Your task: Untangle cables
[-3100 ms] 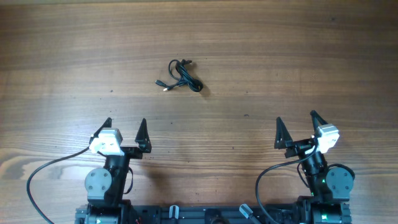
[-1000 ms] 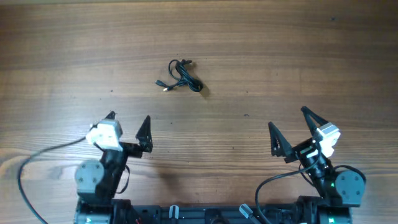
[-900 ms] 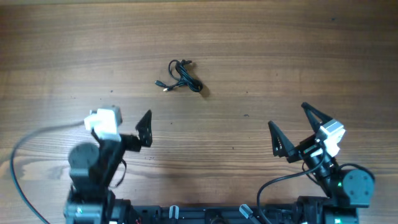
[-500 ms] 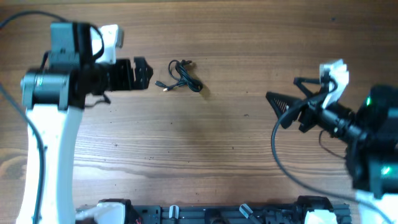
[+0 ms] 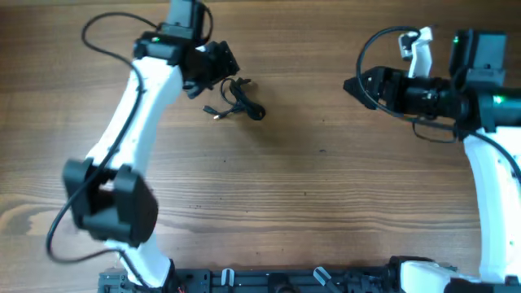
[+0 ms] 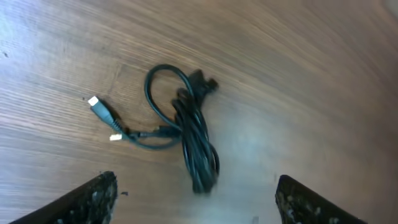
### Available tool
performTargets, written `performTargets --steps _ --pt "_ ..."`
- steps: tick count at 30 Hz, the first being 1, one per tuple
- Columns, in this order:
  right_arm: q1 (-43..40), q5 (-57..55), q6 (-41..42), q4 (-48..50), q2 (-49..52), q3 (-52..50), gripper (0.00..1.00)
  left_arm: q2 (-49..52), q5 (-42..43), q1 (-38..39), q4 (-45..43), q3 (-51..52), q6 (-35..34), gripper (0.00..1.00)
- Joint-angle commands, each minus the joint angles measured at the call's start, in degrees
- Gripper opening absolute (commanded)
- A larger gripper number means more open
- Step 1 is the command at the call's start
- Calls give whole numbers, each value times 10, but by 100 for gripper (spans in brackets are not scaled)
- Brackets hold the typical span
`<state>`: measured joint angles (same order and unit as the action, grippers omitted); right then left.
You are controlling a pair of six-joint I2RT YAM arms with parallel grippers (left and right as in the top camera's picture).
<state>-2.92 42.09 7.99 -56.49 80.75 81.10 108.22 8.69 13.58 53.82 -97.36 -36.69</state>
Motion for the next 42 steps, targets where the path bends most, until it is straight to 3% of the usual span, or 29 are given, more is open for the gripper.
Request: performTargets --steps 1,4,6,9,10,13,22,28,31,37,39,42 --pt "1 -1 10 -12 18 9 91 72 -34 23 -9 -4 -103 81" --pt "1 -3 10 -12 23 9 90 124 -32 37 -19 -4 -105 79" --pt "1 -3 10 -12 23 9 90 146 -32 47 -20 -4 -105 68" --pt "1 -24 12 -14 23 9 89 156 -38 53 -25 -4 -105 23" --pt "1 -24 12 -14 23 9 89 156 -43 52 -30 -4 -105 4" --pt "1 -24 27 -14 23 9 90 140 -30 43 -39 -4 -96 4" --pt "3 -24 27 -14 23 9 90 95 130 52 -55 -4 15 4" --pt "70 -24 28 13 23 9 90 94 325 45 -65 -4 189 4" --pt "78 -38 59 33 23 9 90 94 382 24 -61 -4 234 4" --pt "78 12 59 84 23 9 89 94 641 -21 -87 -4 392 4" --pt "78 26 68 103 23 9 89 94 720 -17 -113 -4 410 4" --pt "78 26 70 108 23 9 89 94 759 -2 -158 -4 401 4"
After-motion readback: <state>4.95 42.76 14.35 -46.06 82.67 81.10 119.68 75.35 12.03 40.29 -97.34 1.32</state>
